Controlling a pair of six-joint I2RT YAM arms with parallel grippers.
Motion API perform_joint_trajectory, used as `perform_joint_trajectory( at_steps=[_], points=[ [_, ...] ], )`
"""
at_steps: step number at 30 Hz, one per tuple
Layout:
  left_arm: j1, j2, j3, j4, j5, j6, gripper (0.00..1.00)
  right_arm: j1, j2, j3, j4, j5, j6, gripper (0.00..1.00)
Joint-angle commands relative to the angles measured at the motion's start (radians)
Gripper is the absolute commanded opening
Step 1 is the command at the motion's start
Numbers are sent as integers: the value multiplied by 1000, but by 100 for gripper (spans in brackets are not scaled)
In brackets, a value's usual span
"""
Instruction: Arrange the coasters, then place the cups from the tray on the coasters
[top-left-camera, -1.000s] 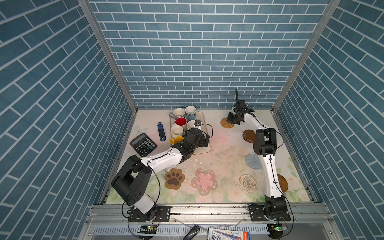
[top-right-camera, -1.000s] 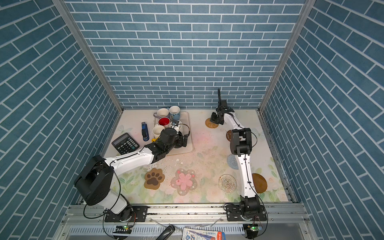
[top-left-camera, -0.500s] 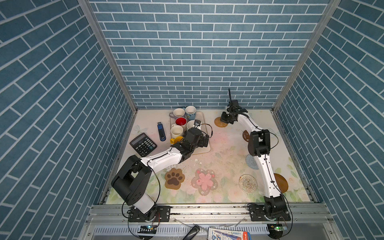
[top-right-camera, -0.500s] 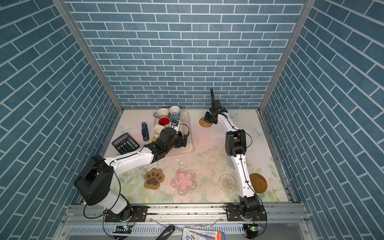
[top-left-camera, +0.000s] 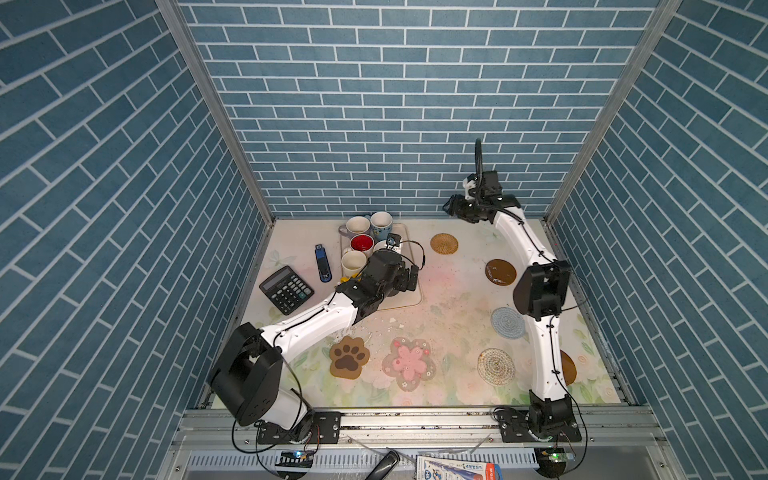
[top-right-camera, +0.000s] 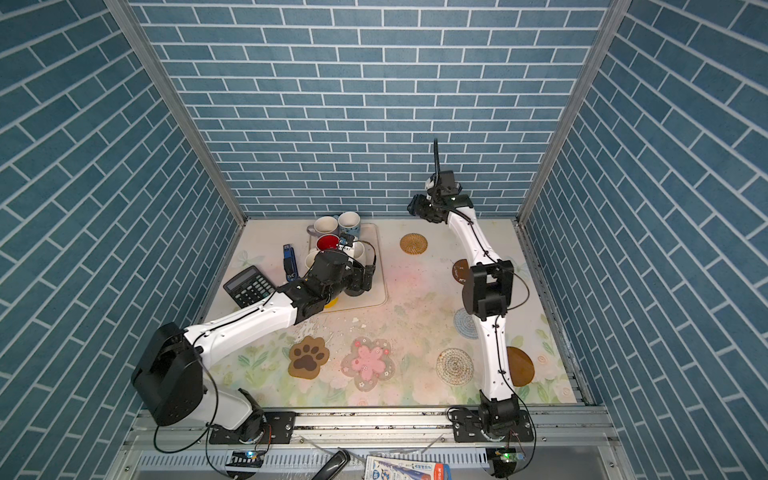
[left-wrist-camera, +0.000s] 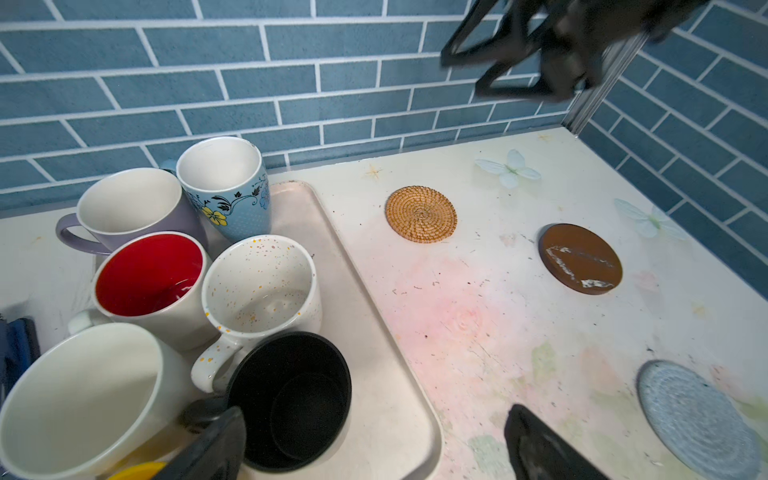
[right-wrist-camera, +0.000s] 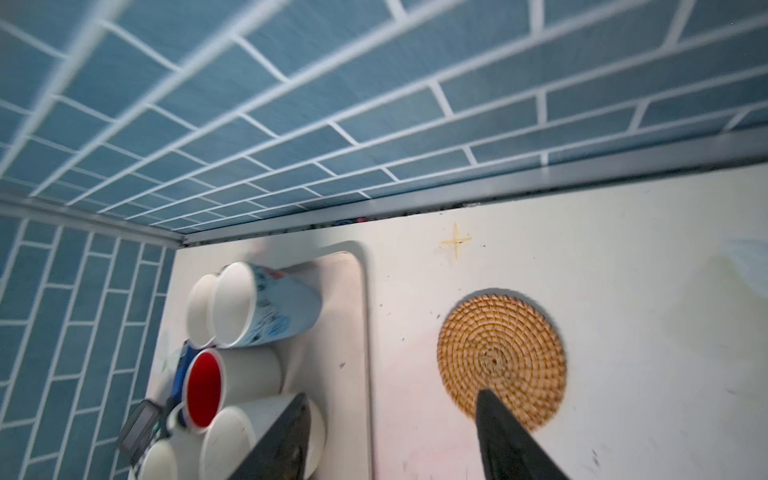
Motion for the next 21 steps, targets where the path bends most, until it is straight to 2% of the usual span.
perform_joint_trajectory(
  at_steps=[1, 3, 8, 12, 16, 21],
  points=[
    [-43, -54, 22, -154, -3, -36, 99, 10, -265, -256, -13, 88, -76, 73],
    [-70, -86, 31, -221, -13, -43, 99, 9, -429, -467, 38, 151, -99, 77],
    [-127, -180, 2, -308, -24, -77, 99, 9, -745, -882, 122, 218, -109, 88],
    [-178, -249, -19, -398, -44, -115, 99, 11, -938, -1159, 152, 297, -67, 89],
    [-217, -302, -75, -433, -54, -160, 99, 9, -1031, -1351, 186, 352, -27, 89],
    [-229, -302, -145, -429, -54, -191, 99, -20, -1005, -1469, 244, 373, -21, 89]
  ],
)
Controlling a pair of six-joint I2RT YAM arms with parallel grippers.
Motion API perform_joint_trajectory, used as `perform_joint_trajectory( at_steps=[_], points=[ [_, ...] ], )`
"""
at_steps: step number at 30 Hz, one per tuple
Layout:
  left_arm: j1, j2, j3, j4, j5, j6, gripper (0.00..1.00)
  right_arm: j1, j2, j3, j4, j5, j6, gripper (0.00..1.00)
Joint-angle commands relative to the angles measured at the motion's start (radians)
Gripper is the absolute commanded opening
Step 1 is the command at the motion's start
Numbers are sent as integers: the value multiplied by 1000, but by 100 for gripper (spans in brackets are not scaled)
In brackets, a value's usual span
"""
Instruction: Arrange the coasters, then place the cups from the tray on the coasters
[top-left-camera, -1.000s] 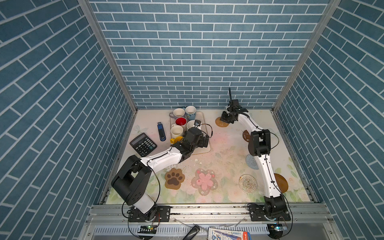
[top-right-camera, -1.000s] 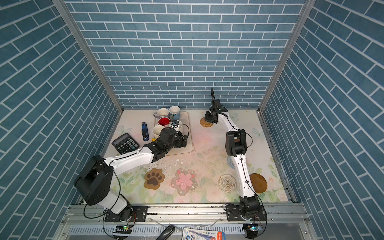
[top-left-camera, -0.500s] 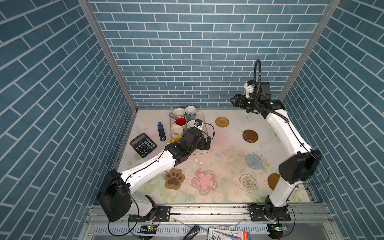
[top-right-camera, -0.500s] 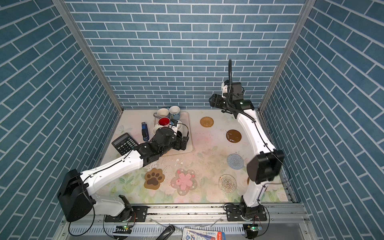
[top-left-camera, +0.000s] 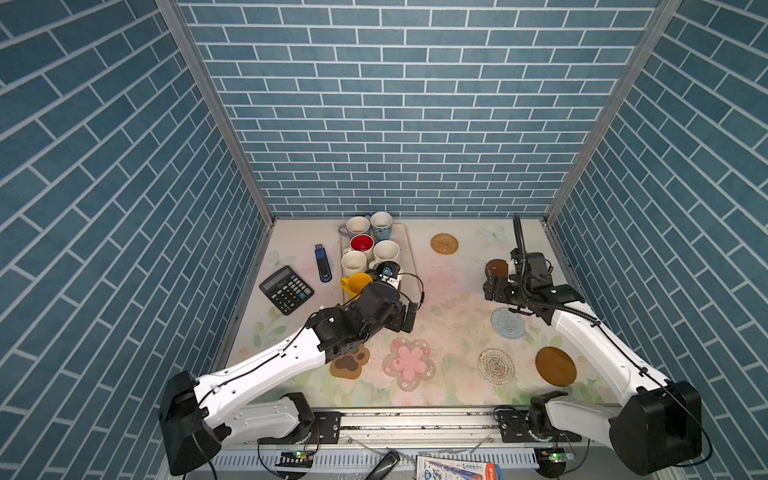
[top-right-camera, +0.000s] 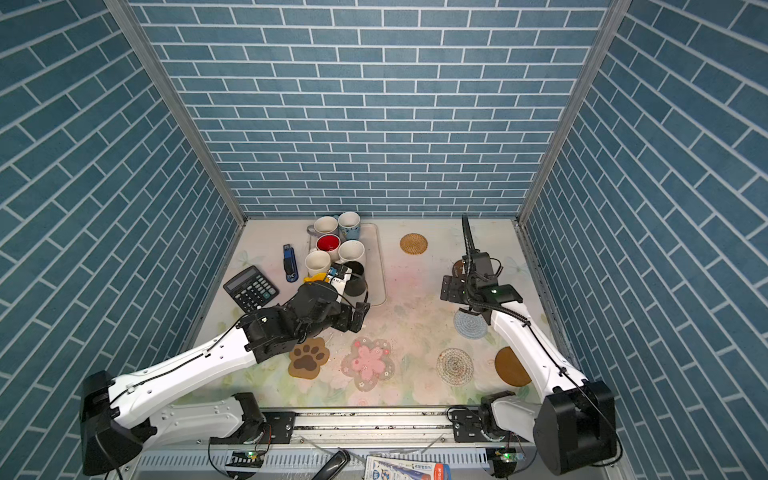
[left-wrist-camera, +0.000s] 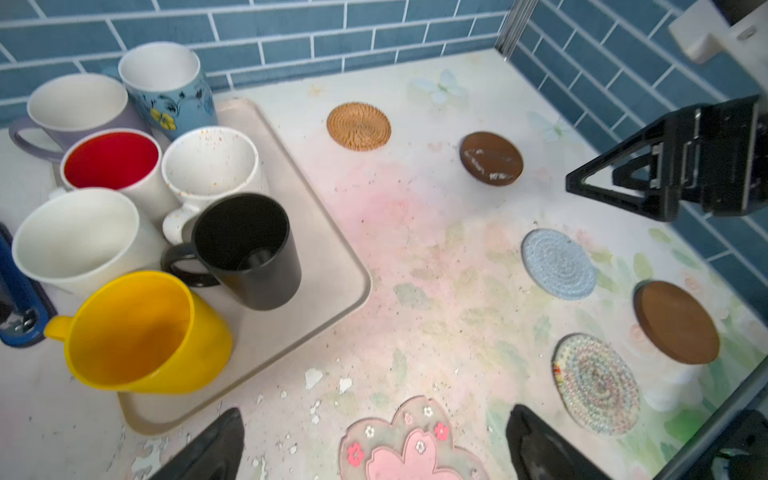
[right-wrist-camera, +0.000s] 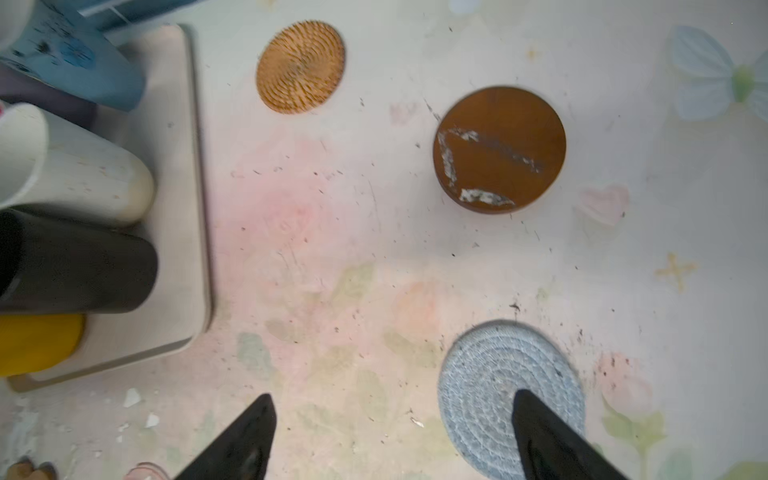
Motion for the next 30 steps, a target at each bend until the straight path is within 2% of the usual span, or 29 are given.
perform_joint_trajectory(
  at_steps=[1, 6, 13, 17, 21, 23, 30],
  points=[
    [-7, 10, -52, -28, -15, -42, 99, -41, 27, -58, 96, 27, 29, 89],
    [-6, 80, -81, 77, 14, -48, 99, -161, 134, -63, 175, -52, 9, 89],
    [2, 250, -1, 187, 74, -29, 99, -300, 309, -10, 280, -211, 46, 85],
    [19, 308, 32, 234, 114, -38, 99, -341, 405, 24, 342, -293, 78, 73],
    [33, 317, 38, 260, 125, -40, 99, -367, 468, 46, 402, -358, 122, 48],
    [38, 318, 43, 263, 125, -38, 99, -374, 495, 53, 427, -377, 146, 41],
    [50, 306, 68, 240, 119, -18, 99, -408, 554, 60, 494, -415, 211, 27]
  ],
)
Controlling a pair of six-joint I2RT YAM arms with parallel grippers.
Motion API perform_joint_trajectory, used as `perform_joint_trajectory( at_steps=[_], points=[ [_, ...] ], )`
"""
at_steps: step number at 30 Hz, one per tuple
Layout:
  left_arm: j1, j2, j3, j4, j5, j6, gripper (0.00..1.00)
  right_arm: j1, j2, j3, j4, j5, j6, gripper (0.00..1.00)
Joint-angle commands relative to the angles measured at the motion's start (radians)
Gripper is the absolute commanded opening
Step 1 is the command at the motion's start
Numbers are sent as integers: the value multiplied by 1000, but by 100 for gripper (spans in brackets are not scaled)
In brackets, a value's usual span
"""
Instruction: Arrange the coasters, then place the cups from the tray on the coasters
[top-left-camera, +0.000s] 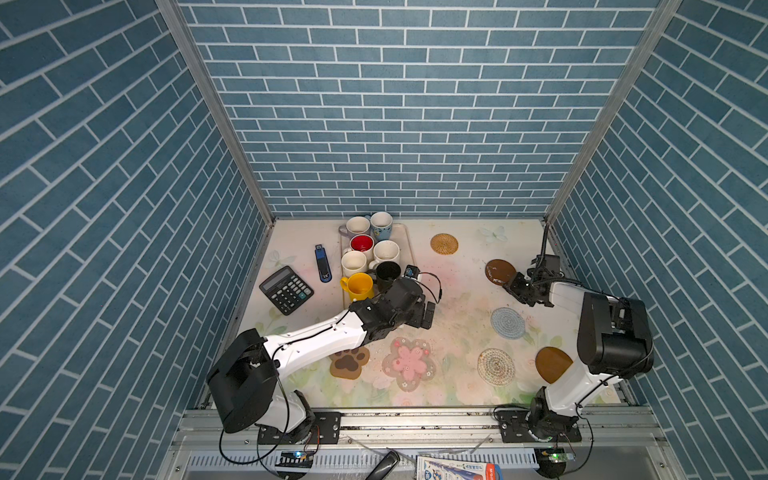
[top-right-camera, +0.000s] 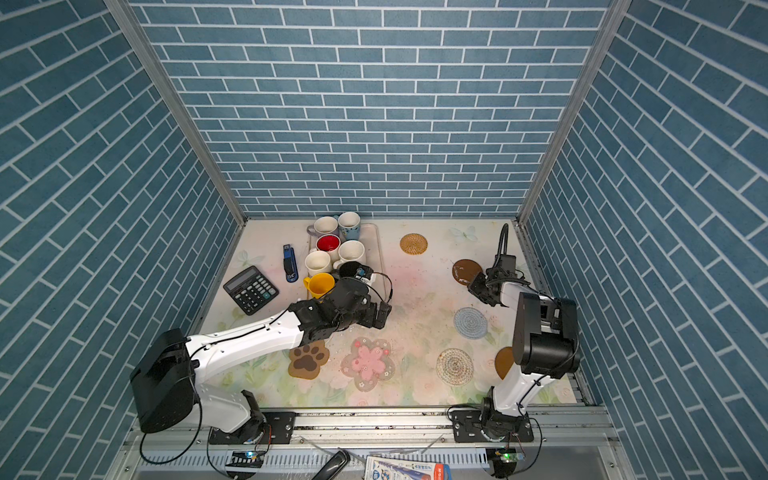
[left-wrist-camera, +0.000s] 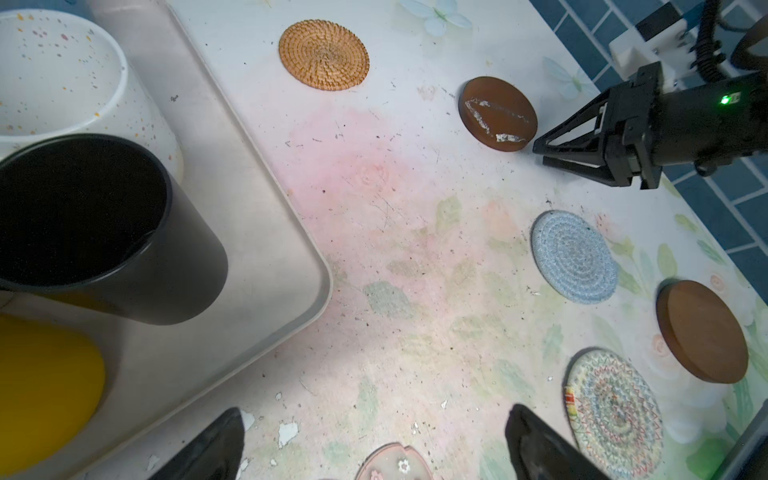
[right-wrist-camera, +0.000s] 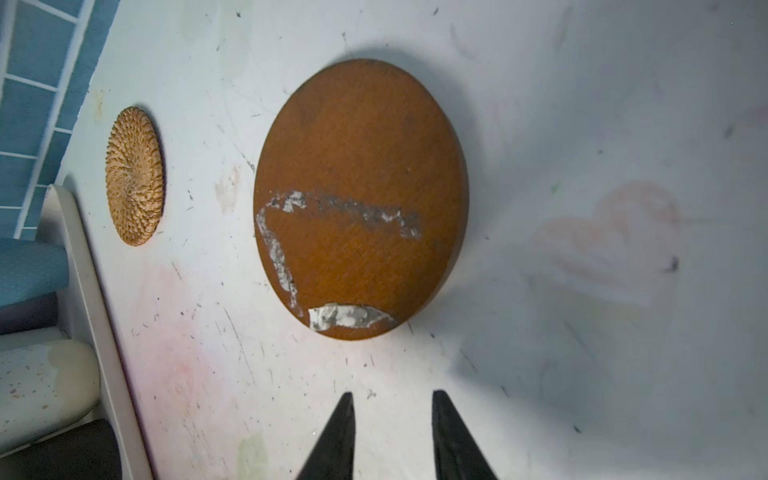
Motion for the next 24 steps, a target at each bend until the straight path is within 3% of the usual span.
perform_joint_trajectory(
  at_steps=[1, 4, 8, 24],
  points=[
    [13, -5, 27, -6, 0, 17, 99, -23, 31, 45, 52, -42, 62, 26],
    [18, -10, 23, -3, 0, 17, 99, -40, 51, 53, 65, -48, 76, 25],
    [24, -9, 18, 3, 4, 17, 99, -57, 71, 62, 84, -65, 94, 31],
    [61, 32, 32, 25, 34, 18, 99, -75, 211, 122, 205, -162, 169, 34]
  ],
)
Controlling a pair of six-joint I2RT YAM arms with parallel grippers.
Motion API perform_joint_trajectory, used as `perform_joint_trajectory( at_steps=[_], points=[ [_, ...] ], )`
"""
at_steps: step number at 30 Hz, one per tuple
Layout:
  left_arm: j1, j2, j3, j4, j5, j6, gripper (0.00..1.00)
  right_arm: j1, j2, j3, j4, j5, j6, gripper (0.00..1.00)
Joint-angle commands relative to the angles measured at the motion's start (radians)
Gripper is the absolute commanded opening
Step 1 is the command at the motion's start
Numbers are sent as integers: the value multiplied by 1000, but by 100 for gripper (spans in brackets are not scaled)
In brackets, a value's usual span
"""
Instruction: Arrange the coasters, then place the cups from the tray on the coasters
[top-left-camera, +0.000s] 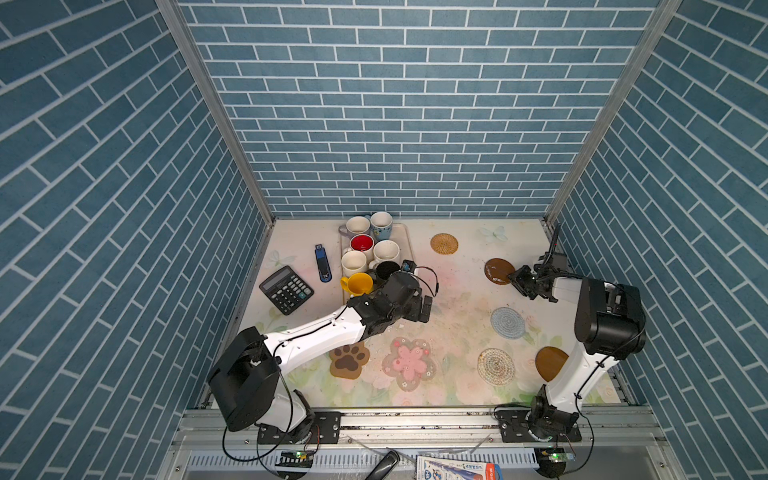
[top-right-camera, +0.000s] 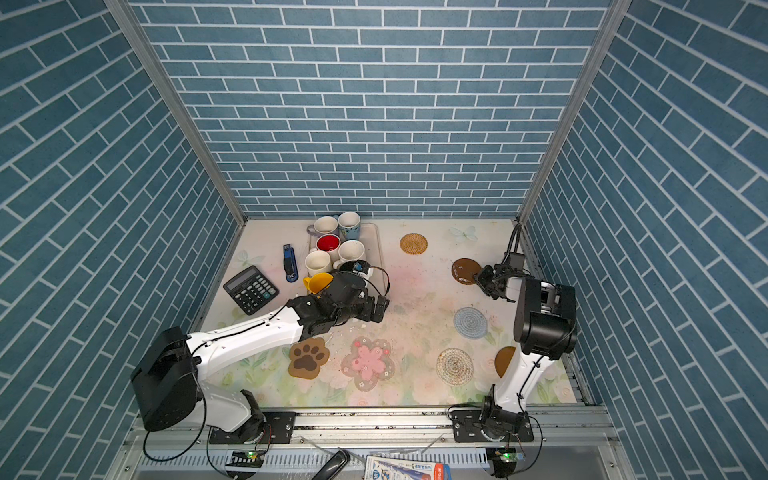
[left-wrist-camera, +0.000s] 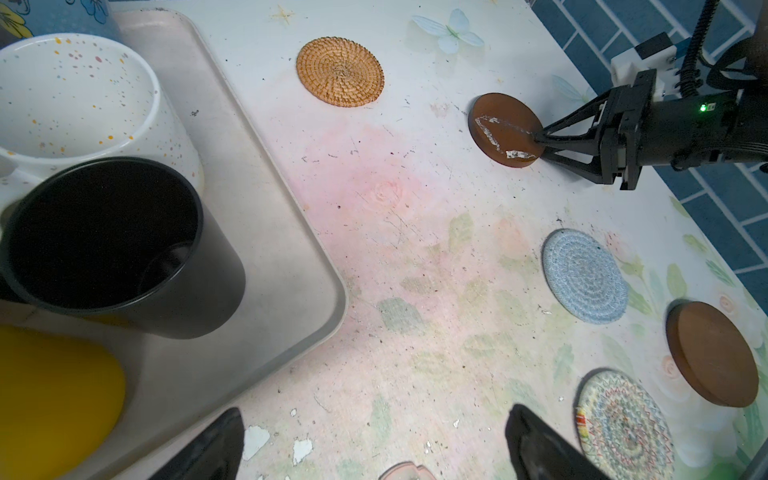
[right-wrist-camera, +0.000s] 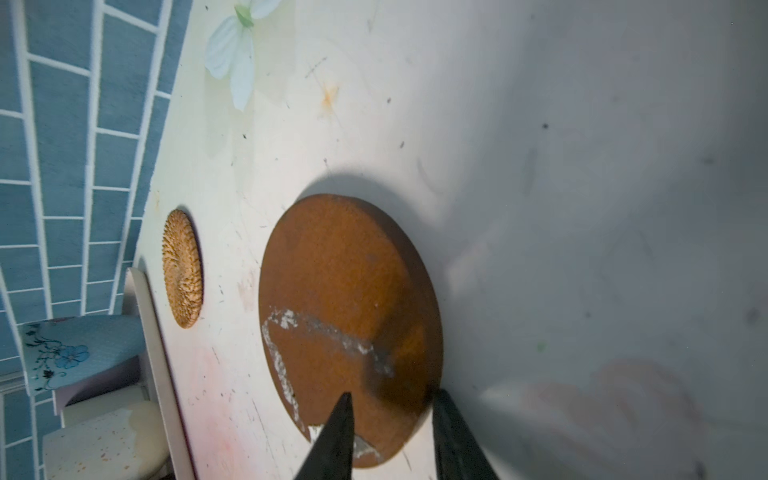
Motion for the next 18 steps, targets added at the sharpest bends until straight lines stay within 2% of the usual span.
perform_joint_trajectory(
  at_steps=[1, 12, 18],
  points=[
    [15, 16, 27, 12, 21, 5, 99, 0, 55, 42, 41, -45, 57, 34],
    [52, 34, 26, 22, 50, -4, 99, 82, 128, 118, 43, -40, 77, 34],
    [66, 22, 8, 19, 53, -5, 99, 109, 128, 124, 46, -32, 86, 39]
  ],
)
